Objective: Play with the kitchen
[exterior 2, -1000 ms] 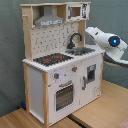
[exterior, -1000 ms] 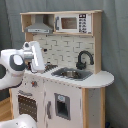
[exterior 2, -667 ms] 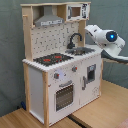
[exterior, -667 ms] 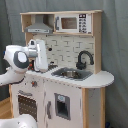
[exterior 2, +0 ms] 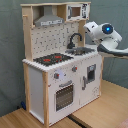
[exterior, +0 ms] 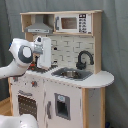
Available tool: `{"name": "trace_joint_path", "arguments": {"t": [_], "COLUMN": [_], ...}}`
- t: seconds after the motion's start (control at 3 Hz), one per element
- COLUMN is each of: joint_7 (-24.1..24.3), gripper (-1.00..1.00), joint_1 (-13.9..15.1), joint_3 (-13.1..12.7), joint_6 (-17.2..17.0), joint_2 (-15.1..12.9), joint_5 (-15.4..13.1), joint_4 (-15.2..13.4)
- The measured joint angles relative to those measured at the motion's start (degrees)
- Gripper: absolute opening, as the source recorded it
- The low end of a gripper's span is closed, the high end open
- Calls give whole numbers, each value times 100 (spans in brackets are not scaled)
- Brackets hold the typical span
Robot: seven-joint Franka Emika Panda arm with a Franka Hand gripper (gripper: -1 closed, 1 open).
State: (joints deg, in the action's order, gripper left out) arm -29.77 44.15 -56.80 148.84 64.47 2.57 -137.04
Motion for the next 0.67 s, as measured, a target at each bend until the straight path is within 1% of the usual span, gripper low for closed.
{"name": "trace_joint_path", "arguments": {"t": [0.33,0.67], "joint_7": [0,0], "gripper": [100,100], "joint_1": [157,290], "joint_3": [5,-9], "joint_6": [-325,-504], "joint_2": [-471,-1015], "joint_5": [85,106], "joint_4": [367,686]}}
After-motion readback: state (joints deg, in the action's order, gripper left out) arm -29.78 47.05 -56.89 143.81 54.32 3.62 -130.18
